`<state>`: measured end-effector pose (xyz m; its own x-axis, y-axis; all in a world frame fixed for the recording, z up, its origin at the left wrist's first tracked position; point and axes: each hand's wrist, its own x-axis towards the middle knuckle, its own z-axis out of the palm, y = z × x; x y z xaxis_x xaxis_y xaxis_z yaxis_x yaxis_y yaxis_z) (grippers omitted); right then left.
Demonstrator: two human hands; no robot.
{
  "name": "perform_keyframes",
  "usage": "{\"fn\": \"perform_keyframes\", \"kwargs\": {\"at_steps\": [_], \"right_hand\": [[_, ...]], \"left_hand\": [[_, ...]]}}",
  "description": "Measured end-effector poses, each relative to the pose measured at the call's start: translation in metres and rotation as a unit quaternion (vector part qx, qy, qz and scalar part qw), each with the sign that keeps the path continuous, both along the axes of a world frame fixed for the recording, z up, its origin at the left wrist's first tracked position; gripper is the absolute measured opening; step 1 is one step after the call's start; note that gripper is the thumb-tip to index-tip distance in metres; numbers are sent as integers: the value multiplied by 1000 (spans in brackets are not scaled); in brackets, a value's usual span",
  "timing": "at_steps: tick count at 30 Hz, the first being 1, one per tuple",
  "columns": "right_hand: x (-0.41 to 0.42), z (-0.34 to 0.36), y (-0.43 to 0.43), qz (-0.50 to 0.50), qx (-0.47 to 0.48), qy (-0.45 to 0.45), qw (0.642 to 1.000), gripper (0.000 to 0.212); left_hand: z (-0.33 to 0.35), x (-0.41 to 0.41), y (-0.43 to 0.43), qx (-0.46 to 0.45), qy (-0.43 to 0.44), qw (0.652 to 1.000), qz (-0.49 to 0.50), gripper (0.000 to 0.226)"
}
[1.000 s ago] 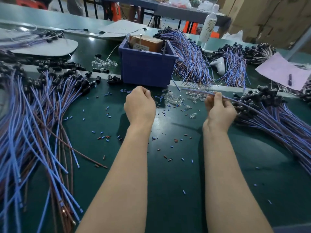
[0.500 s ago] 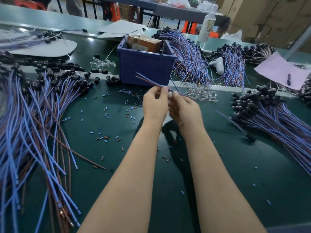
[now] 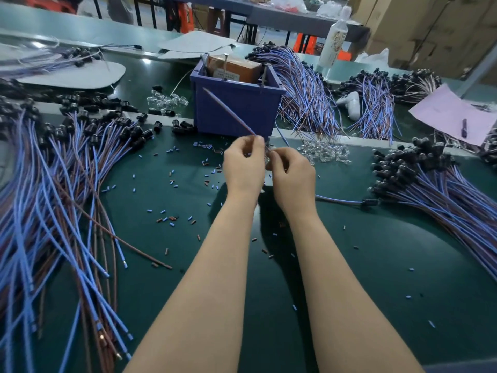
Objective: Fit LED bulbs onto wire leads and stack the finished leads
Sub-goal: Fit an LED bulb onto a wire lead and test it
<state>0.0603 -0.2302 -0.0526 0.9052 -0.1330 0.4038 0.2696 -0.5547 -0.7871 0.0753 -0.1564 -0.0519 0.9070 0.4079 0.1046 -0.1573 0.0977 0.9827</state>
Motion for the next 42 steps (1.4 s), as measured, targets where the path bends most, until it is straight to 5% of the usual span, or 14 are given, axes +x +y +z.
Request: {"fn": "perform_keyframes", "kwargs": {"at_steps": [5,15,23,42], "right_hand": [[2,-2,0,-20,47,16,999,17],[9,-2,3,-74,184,-6,980,9],[6,-3,5,-43,87,24,995,8],[-1,0,7,-18,63,32,997,11]], "left_hand": [[-3,1,-4,66,19,996,-57,12],[2,-3,2,28,-39,997,55,10],[-3,1,4,76,-18,997,17,11],[3,-7,1,108,-6,994,9,13]]}}
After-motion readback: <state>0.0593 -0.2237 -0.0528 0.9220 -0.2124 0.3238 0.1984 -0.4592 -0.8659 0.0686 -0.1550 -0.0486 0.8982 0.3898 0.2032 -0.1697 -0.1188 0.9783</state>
